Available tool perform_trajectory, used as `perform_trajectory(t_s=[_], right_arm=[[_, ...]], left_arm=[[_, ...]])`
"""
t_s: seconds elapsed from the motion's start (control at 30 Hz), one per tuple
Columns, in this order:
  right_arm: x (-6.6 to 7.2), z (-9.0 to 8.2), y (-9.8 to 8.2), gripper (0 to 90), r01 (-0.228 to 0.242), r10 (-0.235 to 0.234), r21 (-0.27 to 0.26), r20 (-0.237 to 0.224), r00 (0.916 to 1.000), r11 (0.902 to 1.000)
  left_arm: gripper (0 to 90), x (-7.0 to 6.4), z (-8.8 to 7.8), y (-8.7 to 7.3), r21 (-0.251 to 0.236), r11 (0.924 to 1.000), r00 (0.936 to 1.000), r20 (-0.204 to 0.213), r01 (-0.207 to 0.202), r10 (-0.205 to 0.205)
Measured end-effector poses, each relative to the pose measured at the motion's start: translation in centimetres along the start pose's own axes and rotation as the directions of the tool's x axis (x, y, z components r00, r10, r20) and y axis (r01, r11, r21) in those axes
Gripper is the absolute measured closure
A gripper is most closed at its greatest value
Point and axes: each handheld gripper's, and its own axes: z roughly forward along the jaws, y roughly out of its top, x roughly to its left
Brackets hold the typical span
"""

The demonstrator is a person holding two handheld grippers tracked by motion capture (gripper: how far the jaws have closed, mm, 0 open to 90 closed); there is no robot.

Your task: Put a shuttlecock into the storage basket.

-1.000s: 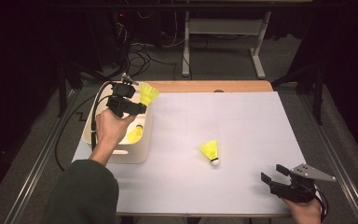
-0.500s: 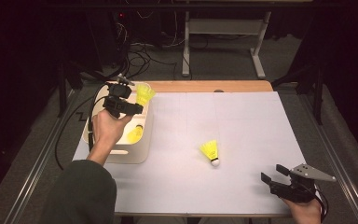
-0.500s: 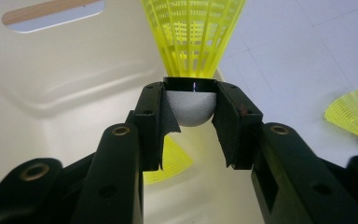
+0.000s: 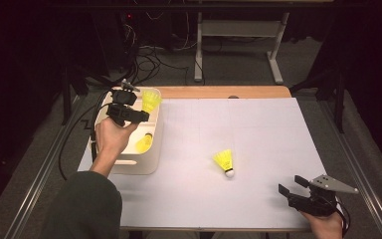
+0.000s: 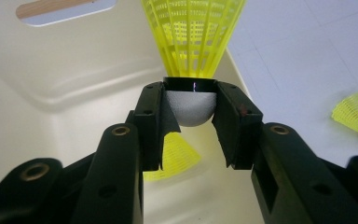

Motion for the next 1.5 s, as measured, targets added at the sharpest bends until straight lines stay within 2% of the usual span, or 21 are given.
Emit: perform_trajectory(t_s=[0.67,1.5], right_arm=[[0.0,0.0,0.0,28.3,0.001,-0.001,0.002,0.0,1.0,1.0],[0.0,0.0,0.0,28.3,0.002,-0.002,0.003,0.0,1.0,1.0]], left_arm=[[64.5,1.4,0.7,-0.7,0.017,0.9991,0.9991,-0.014,0.039,-0.039],[64.5,2.5,2.6,-1.3,0.067,0.9946,0.9966,-0.029,0.079,-0.077]])
